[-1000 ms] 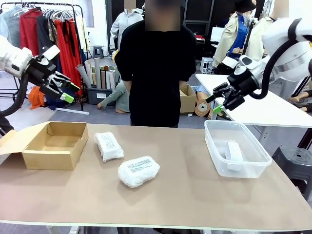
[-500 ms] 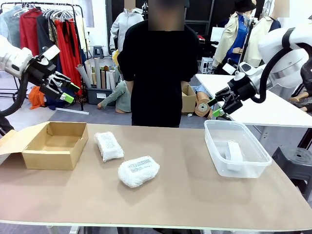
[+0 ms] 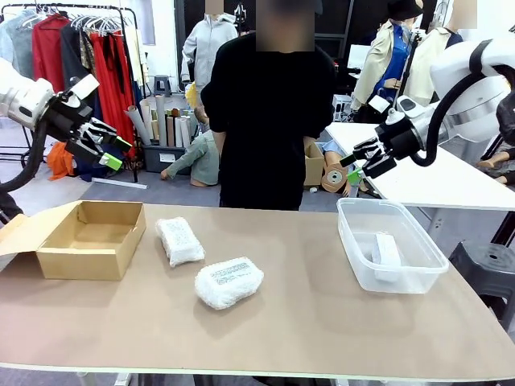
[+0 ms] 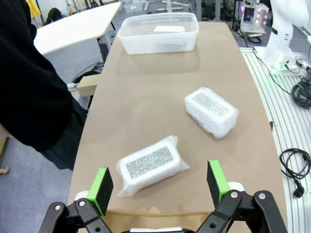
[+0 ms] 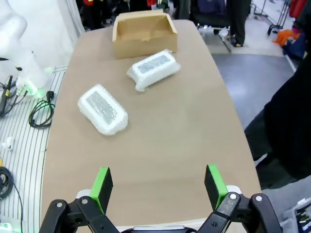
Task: Separate and place wrapped and unwrapped clocks.
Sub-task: Pick up the Digital clock indicated by the person.
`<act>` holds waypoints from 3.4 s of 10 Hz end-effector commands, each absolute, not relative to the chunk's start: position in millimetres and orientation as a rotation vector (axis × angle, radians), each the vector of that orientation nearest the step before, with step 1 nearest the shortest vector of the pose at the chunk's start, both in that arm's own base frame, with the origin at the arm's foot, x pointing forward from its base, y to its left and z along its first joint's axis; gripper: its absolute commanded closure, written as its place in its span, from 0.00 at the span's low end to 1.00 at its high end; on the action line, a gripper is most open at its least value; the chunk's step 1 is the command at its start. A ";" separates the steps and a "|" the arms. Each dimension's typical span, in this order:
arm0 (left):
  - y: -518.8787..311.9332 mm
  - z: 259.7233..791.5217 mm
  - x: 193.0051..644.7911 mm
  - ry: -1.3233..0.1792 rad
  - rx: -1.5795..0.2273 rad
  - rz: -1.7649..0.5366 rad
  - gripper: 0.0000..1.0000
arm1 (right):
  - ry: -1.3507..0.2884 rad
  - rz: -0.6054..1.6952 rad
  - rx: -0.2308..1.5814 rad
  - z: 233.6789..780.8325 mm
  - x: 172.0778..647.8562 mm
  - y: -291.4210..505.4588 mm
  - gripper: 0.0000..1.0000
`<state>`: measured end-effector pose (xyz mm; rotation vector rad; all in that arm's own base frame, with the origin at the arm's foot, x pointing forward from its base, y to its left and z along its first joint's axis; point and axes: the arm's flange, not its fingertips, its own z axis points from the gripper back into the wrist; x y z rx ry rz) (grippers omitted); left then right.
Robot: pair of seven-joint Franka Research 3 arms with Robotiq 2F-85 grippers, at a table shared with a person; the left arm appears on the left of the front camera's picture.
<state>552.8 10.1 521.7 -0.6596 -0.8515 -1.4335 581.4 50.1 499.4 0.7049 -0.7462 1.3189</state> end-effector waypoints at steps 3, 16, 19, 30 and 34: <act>10.9 523.0 551.2 -0.850 -0.656 -1.436 0.00 | -0.781 1.248 0.762 508.4 588.7 49.7 0.00; 10.9 523.0 551.2 -0.850 -0.656 -1.436 0.00 | -0.761 1.298 0.716 502.8 582.6 49.6 0.00; 10.9 523.0 551.2 -0.850 -0.656 -1.436 0.00 | -0.761 1.298 0.716 502.8 582.6 49.6 0.00; 10.9 523.0 551.2 -0.850 -0.656 -1.436 0.00 | -0.761 1.298 0.716 502.8 582.6 49.6 0.00; 10.9 523.0 551.2 -0.850 -0.656 -1.436 0.00 | -0.761 1.298 0.716 502.8 582.6 49.6 0.00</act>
